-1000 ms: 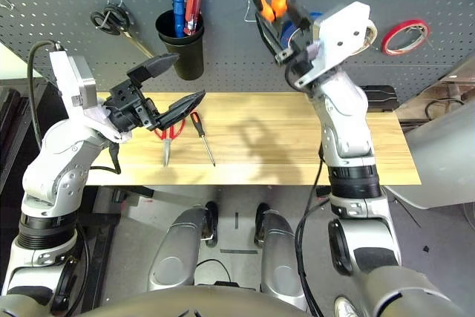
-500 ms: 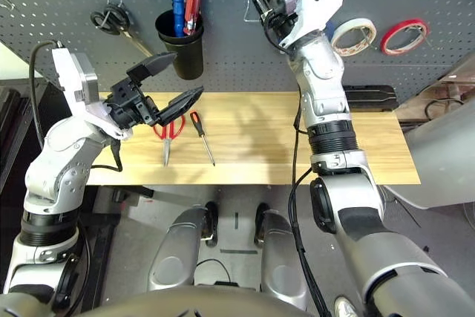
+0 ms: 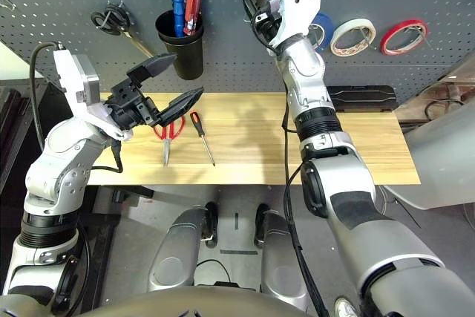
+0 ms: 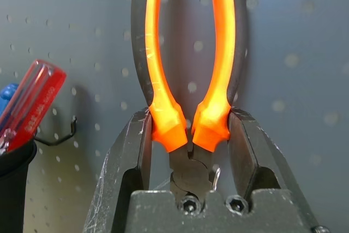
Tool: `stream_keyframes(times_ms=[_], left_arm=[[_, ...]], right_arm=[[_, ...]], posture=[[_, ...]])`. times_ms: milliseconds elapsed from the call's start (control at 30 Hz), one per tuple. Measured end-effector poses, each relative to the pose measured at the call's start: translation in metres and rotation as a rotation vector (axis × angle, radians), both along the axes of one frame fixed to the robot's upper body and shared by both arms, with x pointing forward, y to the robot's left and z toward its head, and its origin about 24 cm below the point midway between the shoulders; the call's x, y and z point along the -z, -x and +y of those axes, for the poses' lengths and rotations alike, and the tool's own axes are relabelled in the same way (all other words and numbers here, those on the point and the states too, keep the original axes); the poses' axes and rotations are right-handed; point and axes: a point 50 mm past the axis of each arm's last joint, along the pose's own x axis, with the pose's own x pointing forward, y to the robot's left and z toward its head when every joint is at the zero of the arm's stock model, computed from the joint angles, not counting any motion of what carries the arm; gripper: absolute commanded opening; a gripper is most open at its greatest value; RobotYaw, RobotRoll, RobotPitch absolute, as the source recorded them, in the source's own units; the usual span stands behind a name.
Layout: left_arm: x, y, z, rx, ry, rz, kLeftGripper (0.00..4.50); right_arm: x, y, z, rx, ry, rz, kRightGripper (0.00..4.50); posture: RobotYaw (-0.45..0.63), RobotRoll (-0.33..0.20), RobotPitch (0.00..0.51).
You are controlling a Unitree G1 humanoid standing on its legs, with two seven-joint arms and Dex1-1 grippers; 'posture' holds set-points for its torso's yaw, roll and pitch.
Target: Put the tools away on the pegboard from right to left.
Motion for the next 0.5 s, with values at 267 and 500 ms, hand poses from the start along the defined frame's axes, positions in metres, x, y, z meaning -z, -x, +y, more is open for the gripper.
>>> stream_keyframes(times_ms=[267, 500], left_arm=[[0.001, -0.001, -0.001, -0.006, -0.016, -0.002, 4.5], [0.003, -0.001, -0.001, -0.011, -0.025, -0.001, 4.5]], right_arm=[[0.012, -0.001, -0.001, 0.019, -0.015, 0.039, 3.46], [0.019, 0.013, -0.012, 0.053, 0.029, -0.077, 4.46]], posture=[[0.19, 0.0, 0.171], [0.18, 0.0, 0.178]])
